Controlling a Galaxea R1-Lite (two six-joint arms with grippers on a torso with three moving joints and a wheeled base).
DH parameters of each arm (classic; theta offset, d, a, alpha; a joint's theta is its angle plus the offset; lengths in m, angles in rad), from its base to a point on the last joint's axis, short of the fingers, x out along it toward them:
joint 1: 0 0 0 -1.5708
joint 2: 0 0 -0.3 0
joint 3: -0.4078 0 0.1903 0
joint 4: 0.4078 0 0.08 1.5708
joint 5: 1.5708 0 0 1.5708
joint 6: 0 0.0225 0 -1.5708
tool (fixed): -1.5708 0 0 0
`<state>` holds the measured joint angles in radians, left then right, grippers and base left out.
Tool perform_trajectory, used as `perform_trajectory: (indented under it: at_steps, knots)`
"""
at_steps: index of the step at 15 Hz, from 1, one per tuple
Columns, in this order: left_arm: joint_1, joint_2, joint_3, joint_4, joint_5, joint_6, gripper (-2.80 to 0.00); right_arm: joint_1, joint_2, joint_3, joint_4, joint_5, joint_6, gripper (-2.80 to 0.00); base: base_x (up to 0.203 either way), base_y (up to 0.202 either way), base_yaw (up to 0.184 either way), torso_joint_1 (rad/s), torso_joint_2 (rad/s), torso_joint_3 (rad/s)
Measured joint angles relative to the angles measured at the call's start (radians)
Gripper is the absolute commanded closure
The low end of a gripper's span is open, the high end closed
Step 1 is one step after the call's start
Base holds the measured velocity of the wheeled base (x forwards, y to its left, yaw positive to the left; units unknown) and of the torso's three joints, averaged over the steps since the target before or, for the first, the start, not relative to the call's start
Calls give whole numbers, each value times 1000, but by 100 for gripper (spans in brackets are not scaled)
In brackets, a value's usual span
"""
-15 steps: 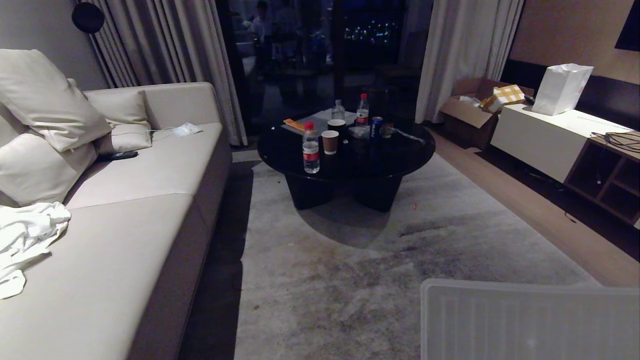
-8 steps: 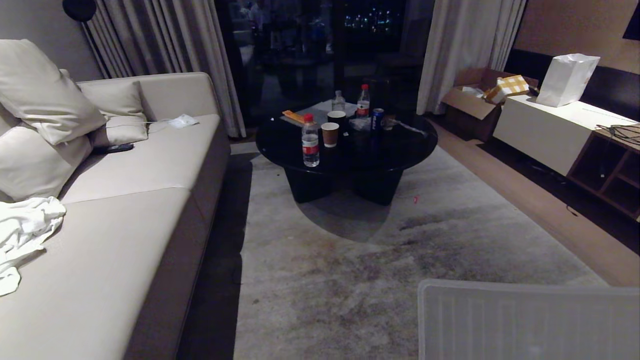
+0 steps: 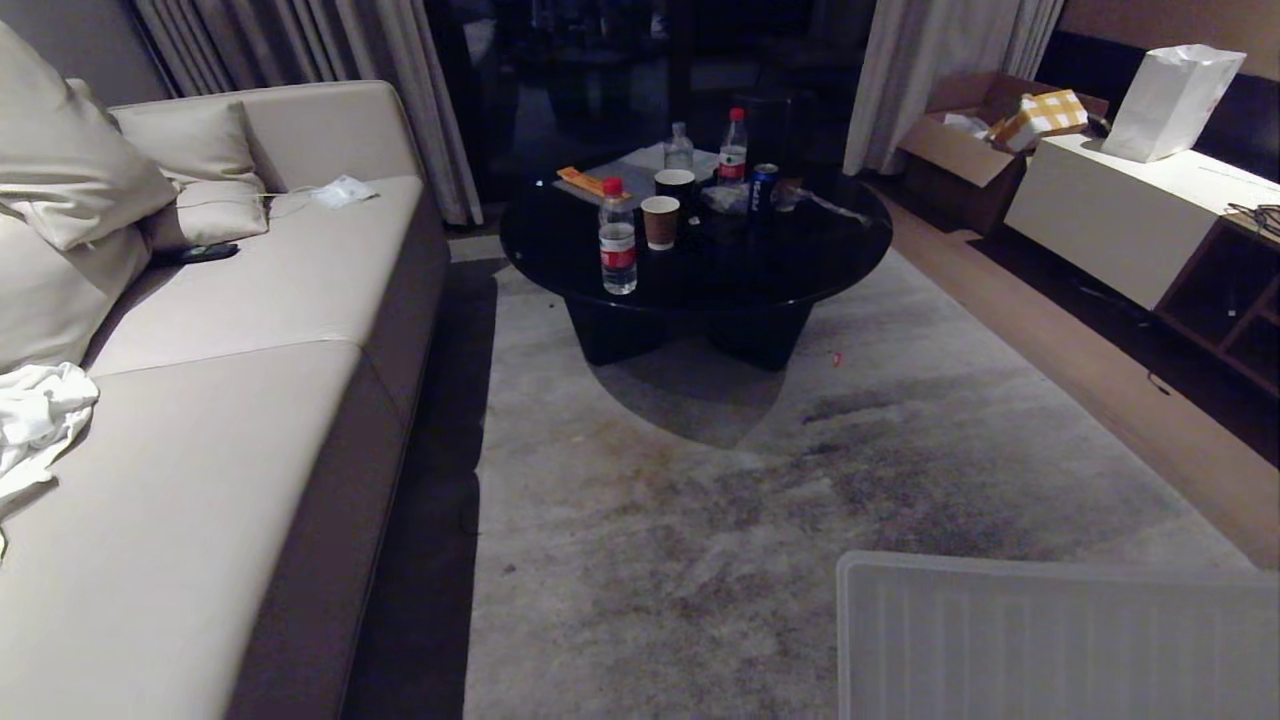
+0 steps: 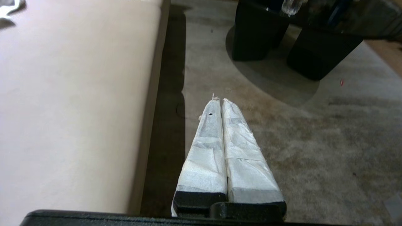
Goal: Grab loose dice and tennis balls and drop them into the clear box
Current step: Close the lid
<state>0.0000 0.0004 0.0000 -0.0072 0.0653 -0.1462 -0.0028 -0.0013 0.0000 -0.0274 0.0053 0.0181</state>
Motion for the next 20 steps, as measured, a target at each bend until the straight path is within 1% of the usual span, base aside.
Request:
perform_trajectory:
  at_steps: [20]
  knots:
    - [0,0,0,0,0,0,0,0,0,0,0,-1,0,0,0,0,0,4,4,-198]
